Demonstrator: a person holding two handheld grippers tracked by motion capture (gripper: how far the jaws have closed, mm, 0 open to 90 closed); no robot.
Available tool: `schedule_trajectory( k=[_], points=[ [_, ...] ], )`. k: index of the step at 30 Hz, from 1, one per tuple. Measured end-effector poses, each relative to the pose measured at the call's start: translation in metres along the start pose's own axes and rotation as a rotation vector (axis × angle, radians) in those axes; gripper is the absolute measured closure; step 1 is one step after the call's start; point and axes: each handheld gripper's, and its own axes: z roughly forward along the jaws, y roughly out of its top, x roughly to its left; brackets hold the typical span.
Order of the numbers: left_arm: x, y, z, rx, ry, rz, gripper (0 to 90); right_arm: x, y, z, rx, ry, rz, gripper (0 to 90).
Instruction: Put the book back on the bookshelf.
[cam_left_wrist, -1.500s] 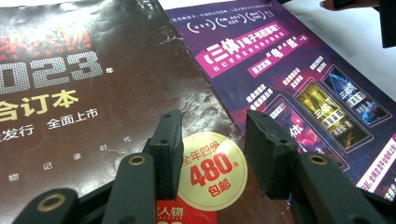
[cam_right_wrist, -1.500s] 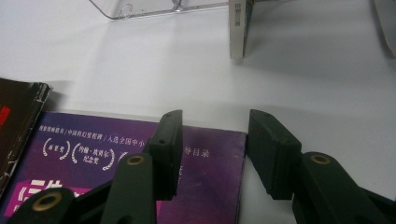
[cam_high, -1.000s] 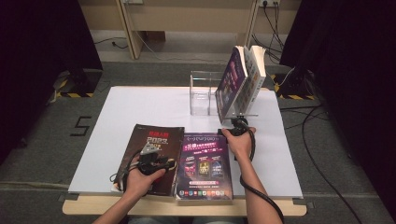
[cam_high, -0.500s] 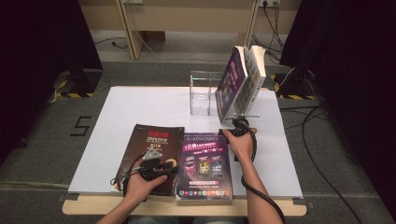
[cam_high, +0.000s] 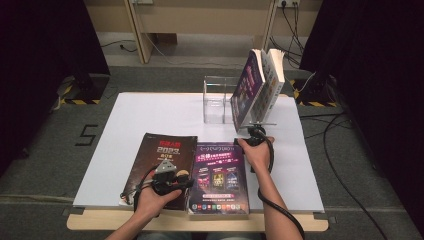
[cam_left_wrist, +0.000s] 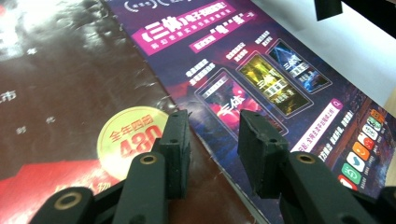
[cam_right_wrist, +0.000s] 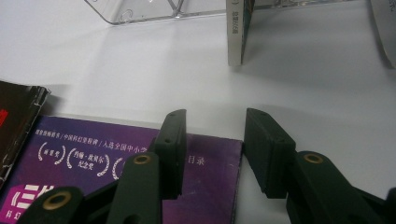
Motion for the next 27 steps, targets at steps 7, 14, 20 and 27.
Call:
schedule_trajectory(
  k=[7,14,20,27],
  points=[
    [-0.003,0.000,0.003,0.005,-0.007,0.010,63.9,0.001,0.000,0.000,-0.002,-0.008,-0.006,59.1],
    [-0.008,-0.001,0.007,0.018,-0.025,0.041,65.5,0.001,0.000,0.000,0.002,-0.001,0.008,59.2],
    [-0.011,-0.002,0.012,0.041,-0.030,0.064,66.9,-0.001,0.001,0.000,0.001,0.009,0.019,59.7],
    [-0.012,-0.001,0.013,0.053,-0.010,0.076,72.3,-0.004,0.001,-0.001,0.005,0.028,0.048,61.3]
  ],
)
